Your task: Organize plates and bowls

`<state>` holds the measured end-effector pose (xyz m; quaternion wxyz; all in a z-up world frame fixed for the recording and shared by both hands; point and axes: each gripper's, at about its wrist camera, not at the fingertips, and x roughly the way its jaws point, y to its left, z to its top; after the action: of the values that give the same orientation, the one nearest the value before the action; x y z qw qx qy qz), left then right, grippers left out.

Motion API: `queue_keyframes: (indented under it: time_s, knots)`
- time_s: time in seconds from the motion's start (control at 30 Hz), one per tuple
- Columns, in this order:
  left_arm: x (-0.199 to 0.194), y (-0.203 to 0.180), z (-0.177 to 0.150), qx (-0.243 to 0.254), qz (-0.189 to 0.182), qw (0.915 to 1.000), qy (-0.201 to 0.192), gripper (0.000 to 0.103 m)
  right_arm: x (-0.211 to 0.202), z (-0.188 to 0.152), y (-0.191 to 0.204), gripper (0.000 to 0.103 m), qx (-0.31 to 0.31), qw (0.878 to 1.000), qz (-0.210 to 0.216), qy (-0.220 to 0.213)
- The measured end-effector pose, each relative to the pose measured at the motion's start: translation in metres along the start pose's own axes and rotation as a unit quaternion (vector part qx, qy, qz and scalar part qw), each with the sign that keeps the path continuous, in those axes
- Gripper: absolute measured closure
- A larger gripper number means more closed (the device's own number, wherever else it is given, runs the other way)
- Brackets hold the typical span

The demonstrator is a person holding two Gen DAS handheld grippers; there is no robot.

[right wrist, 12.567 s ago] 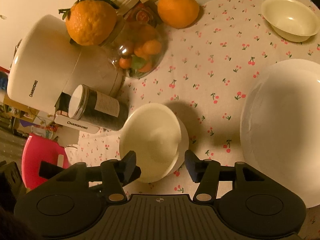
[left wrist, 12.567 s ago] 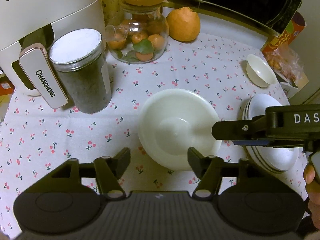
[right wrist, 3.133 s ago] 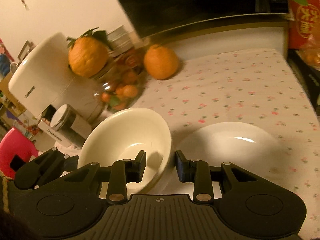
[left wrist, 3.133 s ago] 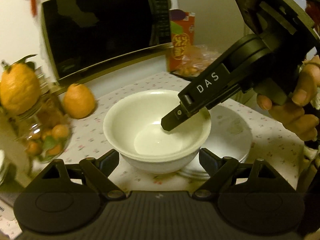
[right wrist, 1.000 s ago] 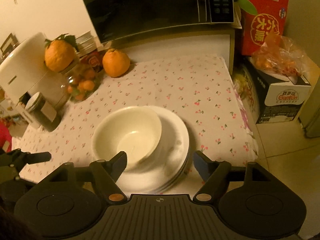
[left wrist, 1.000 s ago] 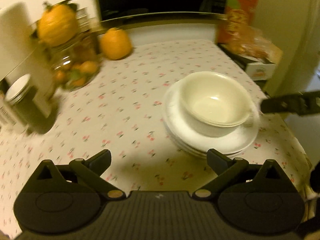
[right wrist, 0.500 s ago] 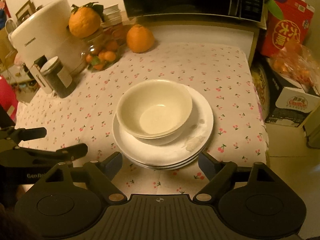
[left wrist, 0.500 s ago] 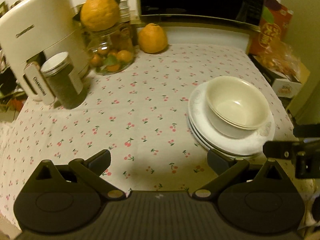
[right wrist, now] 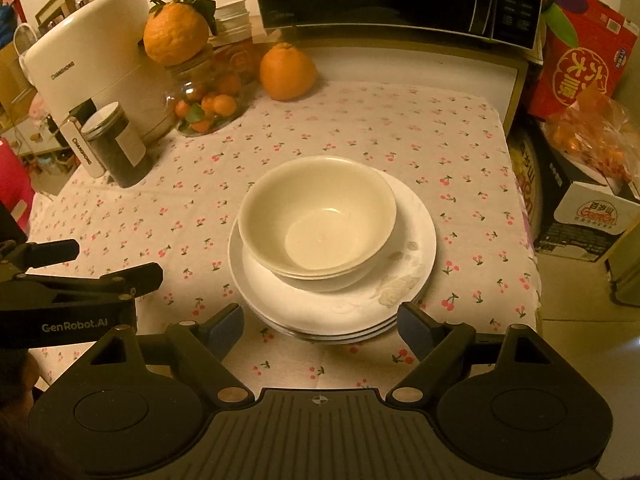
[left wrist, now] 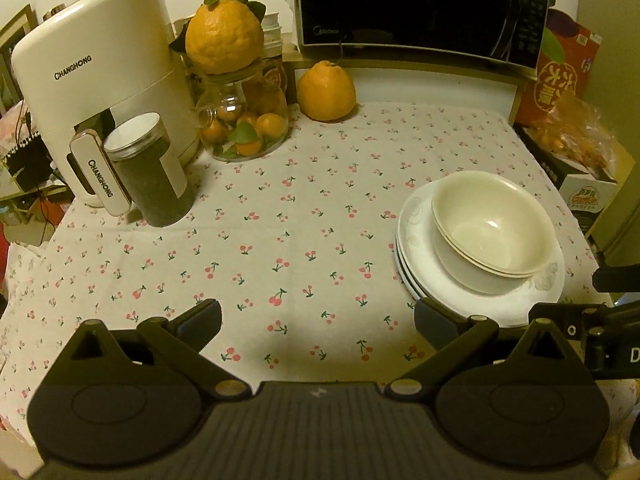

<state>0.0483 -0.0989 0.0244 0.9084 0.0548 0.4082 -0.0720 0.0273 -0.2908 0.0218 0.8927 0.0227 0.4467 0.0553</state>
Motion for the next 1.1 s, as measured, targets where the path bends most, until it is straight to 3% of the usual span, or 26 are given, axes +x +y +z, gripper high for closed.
queue_keyframes:
  time_s: [1.1]
  knots:
    - [-0.0018,0.0012,-0.001,0.008,-0.003,1.0,-0.003,0.0,0.0031,0.001,0.002,0.017,-0.003,1.0,-0.003,0.003]
